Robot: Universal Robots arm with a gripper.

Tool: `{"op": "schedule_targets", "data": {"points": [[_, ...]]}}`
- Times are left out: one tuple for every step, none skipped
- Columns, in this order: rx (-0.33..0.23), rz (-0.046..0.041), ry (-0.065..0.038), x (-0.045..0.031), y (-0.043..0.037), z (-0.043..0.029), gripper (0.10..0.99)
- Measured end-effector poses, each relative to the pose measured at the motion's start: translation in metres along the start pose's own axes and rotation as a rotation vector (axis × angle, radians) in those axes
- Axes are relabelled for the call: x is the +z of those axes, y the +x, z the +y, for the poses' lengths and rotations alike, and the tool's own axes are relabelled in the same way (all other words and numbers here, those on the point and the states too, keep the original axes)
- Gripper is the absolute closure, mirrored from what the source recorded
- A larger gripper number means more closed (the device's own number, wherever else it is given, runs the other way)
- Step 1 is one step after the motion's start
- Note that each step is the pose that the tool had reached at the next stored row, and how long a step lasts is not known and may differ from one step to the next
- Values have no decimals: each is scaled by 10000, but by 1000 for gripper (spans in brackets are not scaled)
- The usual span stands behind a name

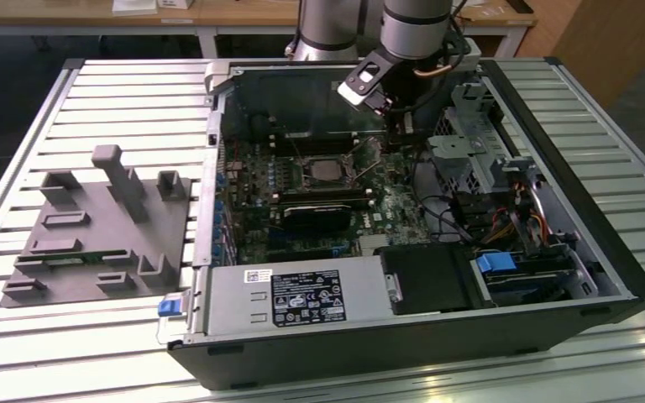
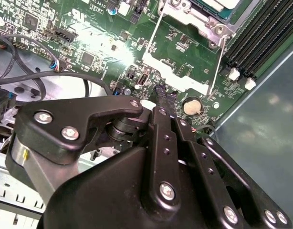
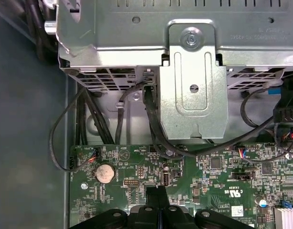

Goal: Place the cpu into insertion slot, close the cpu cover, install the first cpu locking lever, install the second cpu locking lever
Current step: 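Close the cpu cover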

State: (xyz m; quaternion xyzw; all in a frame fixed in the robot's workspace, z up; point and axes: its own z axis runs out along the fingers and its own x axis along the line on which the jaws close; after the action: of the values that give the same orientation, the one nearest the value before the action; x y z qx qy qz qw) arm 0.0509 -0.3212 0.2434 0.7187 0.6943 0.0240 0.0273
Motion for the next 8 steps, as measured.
{"op": "schedule_targets", "data": {"points": [[0,-4,19,-1,0,0,980],[0,-5,77,0,0,0,980],[0,-7,163,1,0,3,980],[-1,-11,278,1,0,6,980],[-2,-15,412,2,0,9,980],[-3,-22,569,3,1,13,980],[-4,-27,731,4,1,15,980],[-5,-33,881,5,1,17,980]]}}
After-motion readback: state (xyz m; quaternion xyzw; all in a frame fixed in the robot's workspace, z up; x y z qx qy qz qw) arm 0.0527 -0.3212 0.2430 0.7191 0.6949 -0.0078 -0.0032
